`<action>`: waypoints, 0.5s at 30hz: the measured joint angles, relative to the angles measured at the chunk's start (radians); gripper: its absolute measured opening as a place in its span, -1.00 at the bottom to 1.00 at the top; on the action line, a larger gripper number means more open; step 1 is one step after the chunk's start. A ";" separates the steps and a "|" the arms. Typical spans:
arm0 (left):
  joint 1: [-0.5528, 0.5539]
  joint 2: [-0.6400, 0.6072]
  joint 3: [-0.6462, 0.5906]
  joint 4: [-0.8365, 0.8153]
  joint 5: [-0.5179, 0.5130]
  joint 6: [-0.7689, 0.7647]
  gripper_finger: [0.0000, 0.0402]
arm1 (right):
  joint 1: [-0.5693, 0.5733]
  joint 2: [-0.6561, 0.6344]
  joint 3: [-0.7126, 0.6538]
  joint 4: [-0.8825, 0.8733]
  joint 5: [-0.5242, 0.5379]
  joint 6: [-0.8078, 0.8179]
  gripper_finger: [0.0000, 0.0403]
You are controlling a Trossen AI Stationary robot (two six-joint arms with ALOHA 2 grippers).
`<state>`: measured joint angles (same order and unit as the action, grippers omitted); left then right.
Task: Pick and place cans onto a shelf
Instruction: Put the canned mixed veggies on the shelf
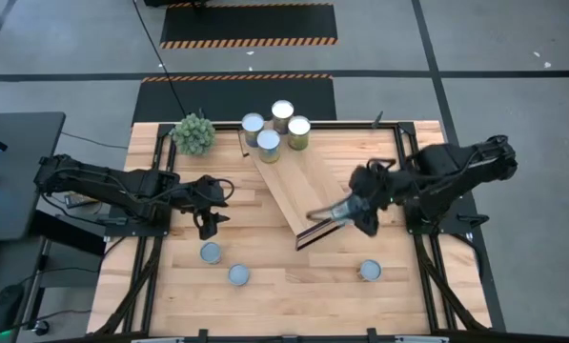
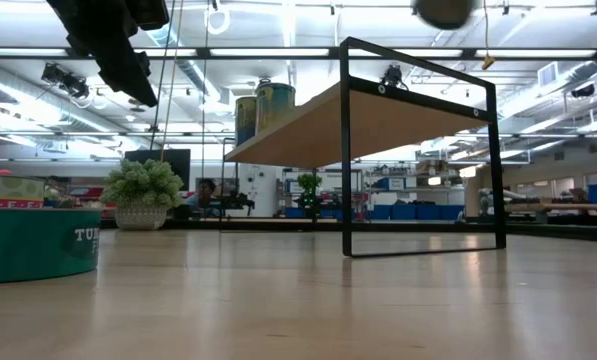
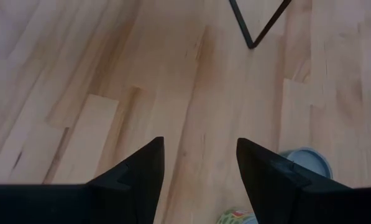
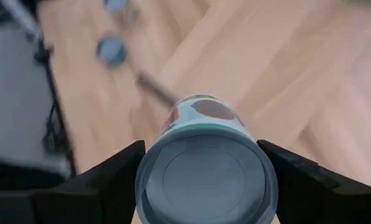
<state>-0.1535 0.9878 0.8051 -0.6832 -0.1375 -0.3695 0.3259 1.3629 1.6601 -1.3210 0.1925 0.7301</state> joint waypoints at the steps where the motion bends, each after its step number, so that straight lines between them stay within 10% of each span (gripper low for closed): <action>1: 0.000 0.000 0.000 0.000 0.000 -0.001 0.02 | -0.015 0.002 0.016 0.010 0.027 -0.014 0.46; 15: 0.000 0.000 0.000 0.029 -0.013 -0.064 0.02 | -0.394 0.147 0.039 0.019 -0.067 -0.345 0.46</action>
<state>-0.1535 0.9878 0.8051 -0.6544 -0.1510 -0.4336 -0.0677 1.5096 1.6993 -1.3020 0.1252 0.3846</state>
